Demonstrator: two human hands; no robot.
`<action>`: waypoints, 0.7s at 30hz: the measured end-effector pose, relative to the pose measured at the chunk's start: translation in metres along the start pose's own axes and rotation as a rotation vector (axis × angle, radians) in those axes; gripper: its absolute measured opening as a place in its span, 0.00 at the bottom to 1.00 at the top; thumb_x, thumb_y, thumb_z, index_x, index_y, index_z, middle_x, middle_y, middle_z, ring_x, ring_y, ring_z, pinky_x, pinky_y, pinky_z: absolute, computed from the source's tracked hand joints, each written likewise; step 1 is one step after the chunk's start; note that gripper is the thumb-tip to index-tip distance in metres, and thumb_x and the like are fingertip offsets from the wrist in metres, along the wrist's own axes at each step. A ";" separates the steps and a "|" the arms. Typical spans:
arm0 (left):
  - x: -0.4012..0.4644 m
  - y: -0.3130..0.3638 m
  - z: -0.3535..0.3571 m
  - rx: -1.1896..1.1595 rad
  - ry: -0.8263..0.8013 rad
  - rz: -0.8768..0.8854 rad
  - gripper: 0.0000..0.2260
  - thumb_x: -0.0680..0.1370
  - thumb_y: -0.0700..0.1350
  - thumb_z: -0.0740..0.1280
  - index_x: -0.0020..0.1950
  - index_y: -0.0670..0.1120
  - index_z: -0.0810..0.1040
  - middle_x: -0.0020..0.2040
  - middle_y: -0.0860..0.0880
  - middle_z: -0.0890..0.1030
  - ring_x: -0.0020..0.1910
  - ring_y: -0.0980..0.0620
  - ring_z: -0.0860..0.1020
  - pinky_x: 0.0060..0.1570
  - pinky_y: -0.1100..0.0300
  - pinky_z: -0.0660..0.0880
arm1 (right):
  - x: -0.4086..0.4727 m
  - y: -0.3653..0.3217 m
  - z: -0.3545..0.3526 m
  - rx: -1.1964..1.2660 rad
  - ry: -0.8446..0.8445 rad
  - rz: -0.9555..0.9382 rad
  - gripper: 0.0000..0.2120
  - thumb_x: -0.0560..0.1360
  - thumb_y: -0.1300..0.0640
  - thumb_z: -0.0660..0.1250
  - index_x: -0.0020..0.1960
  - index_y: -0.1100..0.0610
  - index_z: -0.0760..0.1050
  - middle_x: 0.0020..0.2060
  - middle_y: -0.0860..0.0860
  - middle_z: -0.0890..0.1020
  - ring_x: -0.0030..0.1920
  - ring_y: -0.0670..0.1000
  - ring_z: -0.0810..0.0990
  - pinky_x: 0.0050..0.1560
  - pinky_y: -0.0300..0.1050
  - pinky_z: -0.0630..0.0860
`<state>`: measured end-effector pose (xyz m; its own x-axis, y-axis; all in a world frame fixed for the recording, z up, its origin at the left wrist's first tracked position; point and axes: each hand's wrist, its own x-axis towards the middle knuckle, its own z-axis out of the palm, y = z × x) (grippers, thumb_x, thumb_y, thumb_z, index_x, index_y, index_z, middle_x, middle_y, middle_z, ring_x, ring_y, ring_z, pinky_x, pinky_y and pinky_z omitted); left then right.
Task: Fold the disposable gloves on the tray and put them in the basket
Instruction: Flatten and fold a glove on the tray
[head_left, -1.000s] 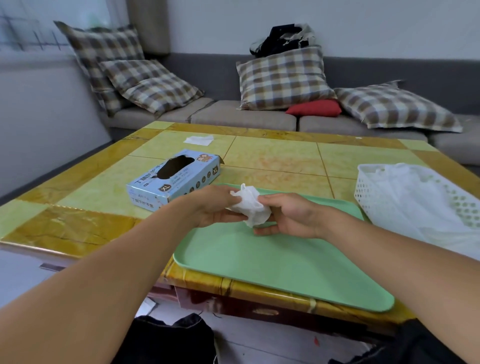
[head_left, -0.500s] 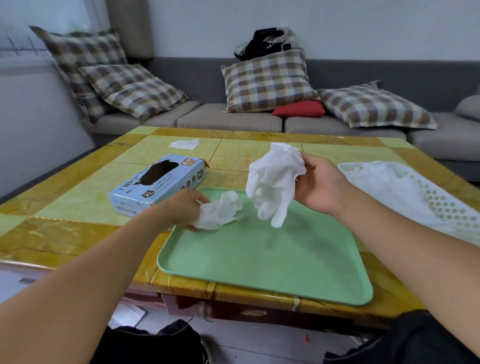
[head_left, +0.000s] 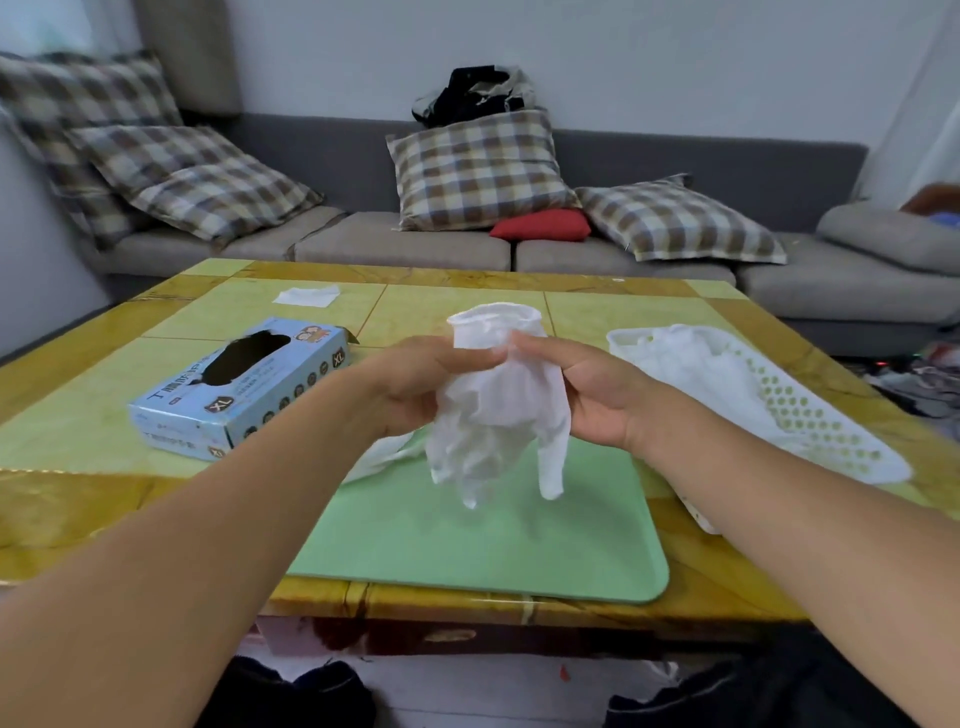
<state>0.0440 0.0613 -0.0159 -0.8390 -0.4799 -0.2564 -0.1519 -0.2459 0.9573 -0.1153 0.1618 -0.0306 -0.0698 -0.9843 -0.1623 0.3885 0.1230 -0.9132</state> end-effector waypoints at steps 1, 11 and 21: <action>0.002 0.002 0.001 0.006 0.034 0.039 0.14 0.76 0.46 0.70 0.58 0.41 0.82 0.49 0.45 0.86 0.45 0.50 0.85 0.40 0.60 0.81 | -0.005 -0.002 -0.001 -0.017 0.034 0.005 0.18 0.80 0.52 0.65 0.65 0.61 0.78 0.57 0.58 0.84 0.56 0.55 0.84 0.63 0.50 0.78; 0.009 0.001 0.010 0.237 0.117 0.077 0.13 0.78 0.50 0.71 0.58 0.44 0.83 0.52 0.47 0.87 0.48 0.49 0.85 0.43 0.60 0.81 | -0.024 -0.005 -0.019 -0.192 0.098 0.007 0.16 0.78 0.56 0.69 0.64 0.61 0.78 0.57 0.58 0.84 0.55 0.56 0.84 0.55 0.50 0.83; 0.046 0.005 -0.002 0.268 0.532 0.460 0.09 0.79 0.49 0.72 0.40 0.46 0.83 0.37 0.51 0.83 0.36 0.53 0.78 0.42 0.58 0.79 | 0.011 -0.020 -0.036 -0.421 0.462 -0.374 0.16 0.84 0.49 0.62 0.53 0.61 0.82 0.44 0.53 0.86 0.43 0.51 0.84 0.47 0.49 0.81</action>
<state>0.0055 0.0363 -0.0227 -0.4933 -0.8435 0.2125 -0.0255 0.2582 0.9657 -0.1566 0.1535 -0.0279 -0.5458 -0.8274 0.1323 -0.1171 -0.0809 -0.9898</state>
